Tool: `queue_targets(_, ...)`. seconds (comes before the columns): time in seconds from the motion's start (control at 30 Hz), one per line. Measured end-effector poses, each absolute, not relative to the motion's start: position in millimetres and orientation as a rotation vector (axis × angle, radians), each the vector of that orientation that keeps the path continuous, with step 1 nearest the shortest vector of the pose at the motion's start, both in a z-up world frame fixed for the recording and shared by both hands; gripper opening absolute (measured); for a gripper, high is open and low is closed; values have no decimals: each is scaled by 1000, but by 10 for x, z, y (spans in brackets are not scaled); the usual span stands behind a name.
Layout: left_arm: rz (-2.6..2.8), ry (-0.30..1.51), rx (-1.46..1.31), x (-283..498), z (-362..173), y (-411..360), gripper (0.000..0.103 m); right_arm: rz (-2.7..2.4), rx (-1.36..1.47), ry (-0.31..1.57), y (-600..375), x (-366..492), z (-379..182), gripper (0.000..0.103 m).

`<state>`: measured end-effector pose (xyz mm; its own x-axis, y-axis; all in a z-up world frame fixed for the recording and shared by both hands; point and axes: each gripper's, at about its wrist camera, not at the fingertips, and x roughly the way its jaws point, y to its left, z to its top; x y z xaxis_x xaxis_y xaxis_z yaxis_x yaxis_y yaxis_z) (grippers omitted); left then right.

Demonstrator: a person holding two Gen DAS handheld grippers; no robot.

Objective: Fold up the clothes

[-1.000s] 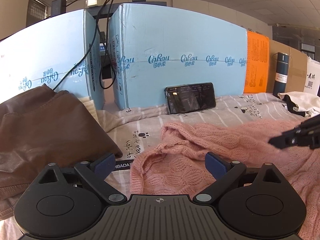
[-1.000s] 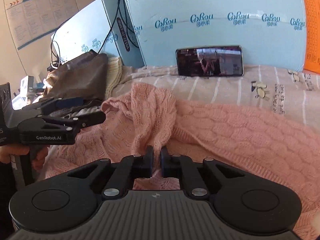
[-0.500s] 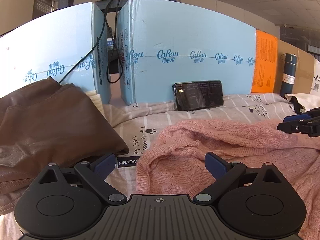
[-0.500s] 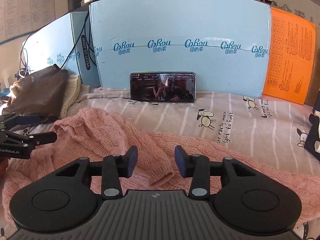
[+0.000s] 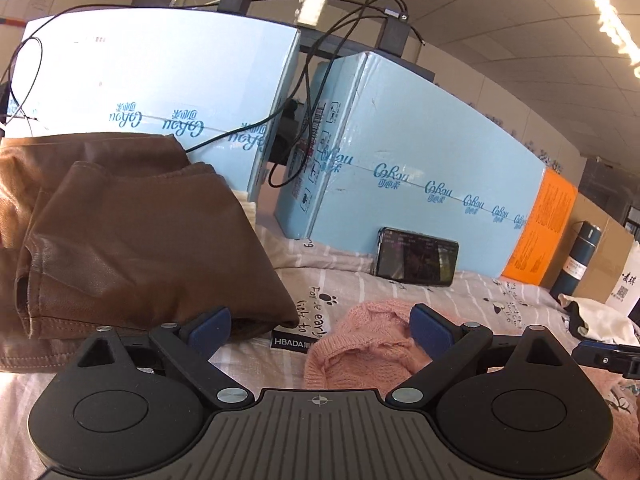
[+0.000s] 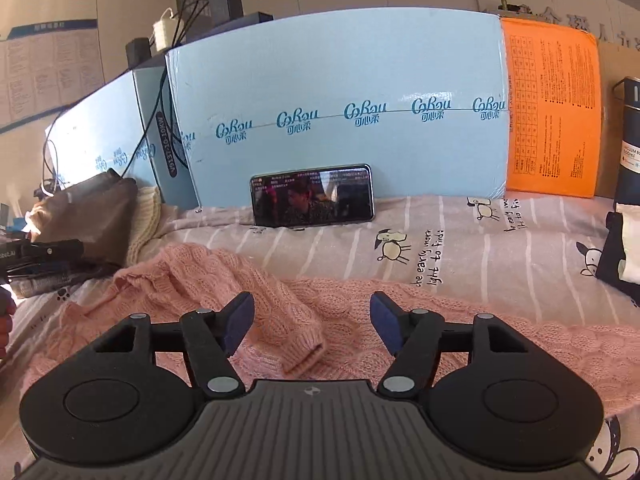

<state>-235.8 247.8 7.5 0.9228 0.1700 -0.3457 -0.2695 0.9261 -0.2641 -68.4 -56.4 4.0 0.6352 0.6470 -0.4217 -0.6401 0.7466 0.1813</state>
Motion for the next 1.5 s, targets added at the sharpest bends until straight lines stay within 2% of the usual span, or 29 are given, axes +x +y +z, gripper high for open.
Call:
queue_targets(0.2, 230, 340, -172, -2658, 41, 2071, 98, 968, 189, 671, -829, -949, -56, 64)
queue_targets(0.27, 232, 354, -157, -2721, 13, 1983, 98, 991, 126, 694, -702, -1066, -116, 64)
queue_targets(0.33, 233, 369, -160, -2771, -9, 1944, 98, 1018, 69, 713, -583, -1178, -173, 50)
queue_targets(0.37, 237, 373, -162, -2800, -17, 1932, 98, 1047, 56, 713, -553, -1222, -193, 23)
queue_targets(0.4, 247, 373, -165, -2833, -17, 1934, 98, 1077, 44, 712, -524, -1265, -212, 9)
queue_targets(0.67, 258, 322, -186, -2962, 54, 1919, 98, 1139, 306, 526, -985, -1344, 126, 9)
queue_targets(0.83, 146, 342, -111, -2840, 51, 1701, 98, 1039, 251, 578, -1023, -1272, 42, 9)
queue_targets(0.93, 115, 398, -31, -2743, -5, 1535, 98, 989, 166, 615, -905, -1300, -100, 15)
queue_targets(1.0, 104, 432, 18, -2708, -40, 1452, 98, 933, 92, 600, -848, -1346, -164, 32)
queue_targets(1.03, 104, 450, 48, -2697, -63, 1412, 98, 908, 59, 595, -821, -1363, -193, 36)
queue_targets(1.1, 104, 472, 86, -2680, -94, 1364, 98, 882, 10, 603, -771, -1365, -241, 52)
queue_targets(1.3, 106, 506, 153, -2648, -146, 1287, 98, 837, -128, 588, -639, -1415, -367, 66)
queue_targets(1.43, 61, 415, 191, -2801, -68, 1278, 98, 855, -89, 547, -730, -1455, -302, 68)
queue_targets(1.5, 9, 348, 244, -2931, -27, 1241, 98, 879, -23, 515, -874, -1463, -242, 76)
